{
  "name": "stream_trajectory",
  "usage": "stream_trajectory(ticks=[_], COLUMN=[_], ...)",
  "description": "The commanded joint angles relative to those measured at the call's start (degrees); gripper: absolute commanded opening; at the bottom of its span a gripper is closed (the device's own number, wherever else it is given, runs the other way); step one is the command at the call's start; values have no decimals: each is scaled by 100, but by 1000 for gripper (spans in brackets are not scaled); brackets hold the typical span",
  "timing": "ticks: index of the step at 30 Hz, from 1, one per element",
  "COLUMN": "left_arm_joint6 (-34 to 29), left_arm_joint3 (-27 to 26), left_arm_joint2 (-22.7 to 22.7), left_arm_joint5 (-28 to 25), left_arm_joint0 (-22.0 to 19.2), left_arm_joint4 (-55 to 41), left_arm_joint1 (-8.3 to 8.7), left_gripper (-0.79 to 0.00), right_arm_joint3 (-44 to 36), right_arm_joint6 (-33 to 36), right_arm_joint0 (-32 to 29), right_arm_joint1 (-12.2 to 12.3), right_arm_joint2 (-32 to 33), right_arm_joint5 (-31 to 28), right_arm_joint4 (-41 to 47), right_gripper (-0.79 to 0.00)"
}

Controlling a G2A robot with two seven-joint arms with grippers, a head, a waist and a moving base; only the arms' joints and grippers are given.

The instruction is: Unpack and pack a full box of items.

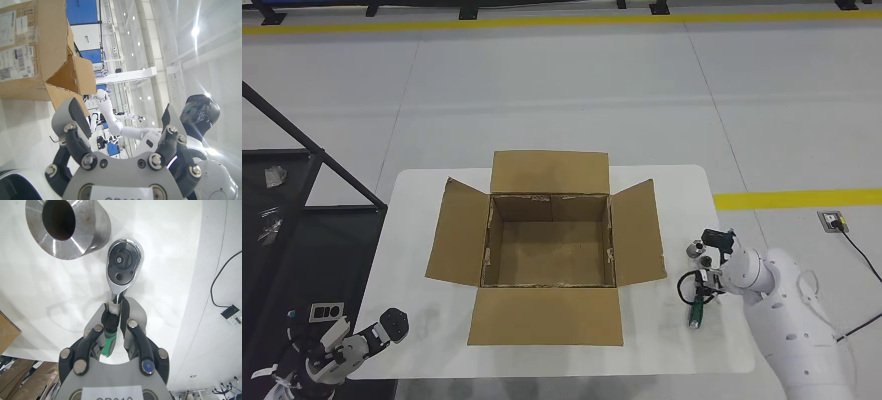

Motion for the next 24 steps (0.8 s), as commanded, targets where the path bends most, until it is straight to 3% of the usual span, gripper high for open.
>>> stream_trajectory(ticks=[1, 5, 9, 18, 24], left_arm_joint6=[0, 0, 0, 0, 0], left_arm_joint3=[0, 0, 0, 0, 0], left_arm_joint2=[0, 0, 0, 0, 0], left_arm_joint5=[0, 0, 0, 0, 0], left_arm_joint0=[0, 0, 0, 0, 0], left_arm_joint4=[0, 0, 0, 0, 0], left_arm_joint1=[0, 0, 0, 0, 0], left_gripper=[0, 0, 0, 0, 0], right_arm_joint3=[-21, -367, -1282, -4897, -6492], right_arm_joint6=[-45, -121, -112, -595, -979], right_arm_joint0=[4, -105, -448, -1849, -2142], right_arm_joint1=[7, 59, 156, 326, 329], right_arm_joint2=[23, 198, 542, 1497, 1264], right_arm_joint5=[12, 21, -11, 210, 79], right_arm_joint4=[24, 34, -22, -551, -932], right_gripper=[-785, -785, -785, -785, -785])
